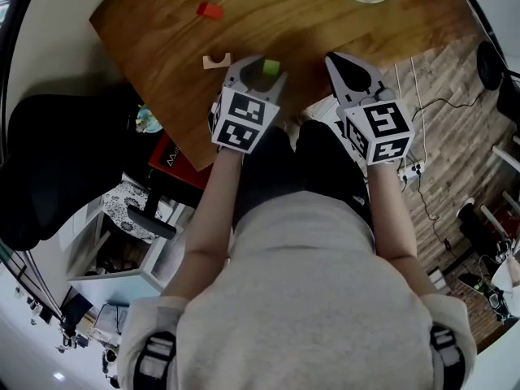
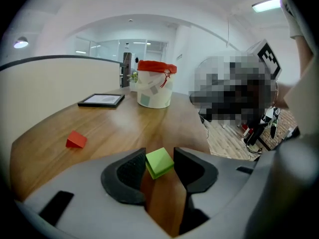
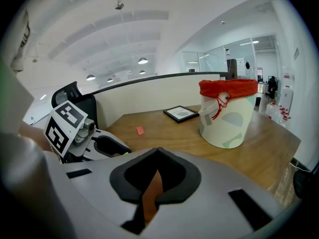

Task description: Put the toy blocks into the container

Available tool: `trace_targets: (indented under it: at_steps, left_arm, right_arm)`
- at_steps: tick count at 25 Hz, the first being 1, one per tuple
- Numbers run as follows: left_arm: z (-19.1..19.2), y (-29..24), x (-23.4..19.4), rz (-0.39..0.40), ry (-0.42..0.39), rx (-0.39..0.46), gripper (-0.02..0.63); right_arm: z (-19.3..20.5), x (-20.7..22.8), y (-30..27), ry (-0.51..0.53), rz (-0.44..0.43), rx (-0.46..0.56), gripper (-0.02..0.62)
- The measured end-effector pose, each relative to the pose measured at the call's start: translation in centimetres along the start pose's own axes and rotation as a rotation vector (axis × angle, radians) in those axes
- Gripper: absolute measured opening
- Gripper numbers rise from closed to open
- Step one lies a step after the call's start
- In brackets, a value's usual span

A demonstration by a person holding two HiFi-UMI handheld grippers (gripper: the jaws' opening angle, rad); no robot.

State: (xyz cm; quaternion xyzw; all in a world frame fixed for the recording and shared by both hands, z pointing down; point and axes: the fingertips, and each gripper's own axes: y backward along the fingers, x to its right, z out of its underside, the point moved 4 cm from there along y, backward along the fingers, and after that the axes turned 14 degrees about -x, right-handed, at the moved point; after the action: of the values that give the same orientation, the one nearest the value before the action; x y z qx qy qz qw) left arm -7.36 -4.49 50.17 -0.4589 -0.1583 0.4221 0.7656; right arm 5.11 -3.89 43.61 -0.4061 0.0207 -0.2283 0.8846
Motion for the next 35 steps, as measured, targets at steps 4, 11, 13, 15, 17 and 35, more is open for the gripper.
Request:
trace_targets:
  at_steps: [4, 11, 13, 15, 17, 35]
  left_arm:
    - [-1.0, 1.2, -0.3, -0.002, -0.031, 0.039, 0.186]
    - [-3.1, 3.3, -0.4, -0.043, -0.01, 0.105, 0.186]
    - [-4.1, 3.8, -0.6, -0.065, -0.003, 0.121, 0.186]
    - [-5.3, 4.2, -0.7, -0.092, 0.009, 0.139, 0.187]
    - [-6.6, 4.5, -0.9, -0.119, 0.03, 0.161, 0.187]
    - [-18.9, 4.9, -0.6, -0.222, 0.043, 0.309, 0.187]
  right_arm:
    - [-0.7, -0.1, 0.1, -0.011, 0.015, 0.02, 0.011]
    - [-3.3, 0.0, 0.0, 0.032, -0.011, 0.068, 0.011]
    - [-4.2, 0.4, -0.1, 0.054, -0.029, 0.079, 0.011]
    - [-5.0, 0.9, 0.1, 0.081, -0.047, 0.089, 0.011]
    - [-6.0, 1.7, 0.4, 0.106, -0.061, 0.103, 0.011]
    - [-13.3, 10.1, 4.0, 0.202, -0.095, 0.255, 0.011]
